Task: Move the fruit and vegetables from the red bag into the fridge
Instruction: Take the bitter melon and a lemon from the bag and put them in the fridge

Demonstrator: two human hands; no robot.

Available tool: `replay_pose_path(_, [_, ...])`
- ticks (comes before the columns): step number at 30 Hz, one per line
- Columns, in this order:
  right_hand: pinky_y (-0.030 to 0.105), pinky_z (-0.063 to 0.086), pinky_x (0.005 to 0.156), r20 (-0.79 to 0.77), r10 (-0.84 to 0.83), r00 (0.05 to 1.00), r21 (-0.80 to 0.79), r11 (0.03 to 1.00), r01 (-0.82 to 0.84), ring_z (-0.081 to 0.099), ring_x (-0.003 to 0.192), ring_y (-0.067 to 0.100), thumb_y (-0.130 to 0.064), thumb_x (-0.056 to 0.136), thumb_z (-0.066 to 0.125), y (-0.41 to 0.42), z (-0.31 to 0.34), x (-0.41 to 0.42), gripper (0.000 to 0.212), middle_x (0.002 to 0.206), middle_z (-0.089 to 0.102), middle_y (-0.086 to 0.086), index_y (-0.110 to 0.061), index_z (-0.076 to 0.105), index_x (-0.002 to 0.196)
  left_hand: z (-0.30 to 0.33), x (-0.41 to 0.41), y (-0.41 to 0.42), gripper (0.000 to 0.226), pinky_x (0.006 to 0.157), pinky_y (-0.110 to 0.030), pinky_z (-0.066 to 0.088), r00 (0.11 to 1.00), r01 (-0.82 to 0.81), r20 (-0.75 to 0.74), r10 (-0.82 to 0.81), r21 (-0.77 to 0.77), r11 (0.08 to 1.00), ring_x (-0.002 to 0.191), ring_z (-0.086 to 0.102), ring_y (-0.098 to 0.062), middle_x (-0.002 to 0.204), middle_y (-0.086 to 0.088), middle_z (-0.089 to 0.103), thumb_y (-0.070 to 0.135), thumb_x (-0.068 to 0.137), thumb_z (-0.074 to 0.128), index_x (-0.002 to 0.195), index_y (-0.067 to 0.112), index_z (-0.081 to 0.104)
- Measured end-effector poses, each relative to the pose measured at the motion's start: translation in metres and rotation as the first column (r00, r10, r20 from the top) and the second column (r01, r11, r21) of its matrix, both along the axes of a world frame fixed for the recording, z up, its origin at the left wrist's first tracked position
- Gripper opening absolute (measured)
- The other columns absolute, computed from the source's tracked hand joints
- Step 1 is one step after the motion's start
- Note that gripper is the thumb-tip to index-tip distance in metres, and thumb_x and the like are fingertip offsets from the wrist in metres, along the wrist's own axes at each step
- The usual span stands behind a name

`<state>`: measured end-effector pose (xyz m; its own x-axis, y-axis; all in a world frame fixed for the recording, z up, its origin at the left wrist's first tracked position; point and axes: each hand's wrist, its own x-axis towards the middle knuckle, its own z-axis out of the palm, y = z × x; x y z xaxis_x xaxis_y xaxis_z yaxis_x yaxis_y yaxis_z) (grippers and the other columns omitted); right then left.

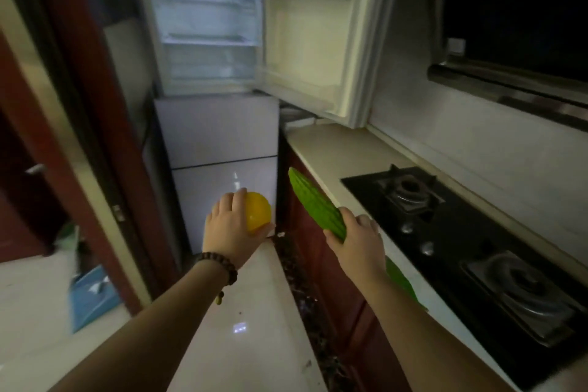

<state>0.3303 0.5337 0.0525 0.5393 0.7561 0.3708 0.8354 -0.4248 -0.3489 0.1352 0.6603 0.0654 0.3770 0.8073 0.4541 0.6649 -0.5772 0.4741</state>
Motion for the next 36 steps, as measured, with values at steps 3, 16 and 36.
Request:
replay_pose_path(3, [0.040, 0.046, 0.084, 0.027, 0.066, 0.997, -0.010, 0.998, -0.066, 0.048, 0.107, 0.028, -0.050, 0.088, 0.052, 0.054, 0.006, -0.005, 0.058, 0.116, 0.053, 0.010, -0.023, 0.040, 0.138, 0.004, -0.017, 0.041, 0.084, 0.093, -0.046, 0.041, 0.997, -0.075, -0.009, 0.075, 0.017, 0.997, 0.115, 0.046, -0.032, 0.130, -0.010, 0.045, 0.055, 0.069, 0.072, 0.135, 0.016, 0.037])
replay_pose_path(16, [0.040, 0.047, 0.072, 0.059, 0.316, 0.947, 0.055, 0.946, -0.319, 0.051, 0.094, 0.028, -0.046, 0.084, 0.059, 0.308, 0.034, 0.057, 0.053, 0.100, 0.056, 0.010, -0.021, 0.048, 0.129, 0.025, 0.034, 0.238, 0.082, 0.091, -0.045, 0.041, 0.958, -0.281, -0.041, 0.283, 0.051, 0.958, 0.114, 0.046, -0.032, 0.130, -0.010, 0.044, 0.056, 0.071, 0.070, 0.134, 0.015, 0.036])
replay_pose_path(36, [0.041, 0.047, 0.070, 0.291, 0.453, 0.842, 0.204, 0.831, -0.518, 0.053, 0.088, 0.034, -0.040, 0.083, 0.063, 0.644, 0.145, 0.087, 0.052, 0.093, 0.055, 0.014, -0.016, 0.051, 0.128, 0.120, 0.071, 0.544, 0.082, 0.092, -0.047, 0.040, 0.926, -0.377, 0.112, 0.361, 0.215, 0.901, 0.115, 0.045, -0.032, 0.129, -0.011, 0.044, 0.050, 0.071, 0.072, 0.135, 0.014, 0.036])
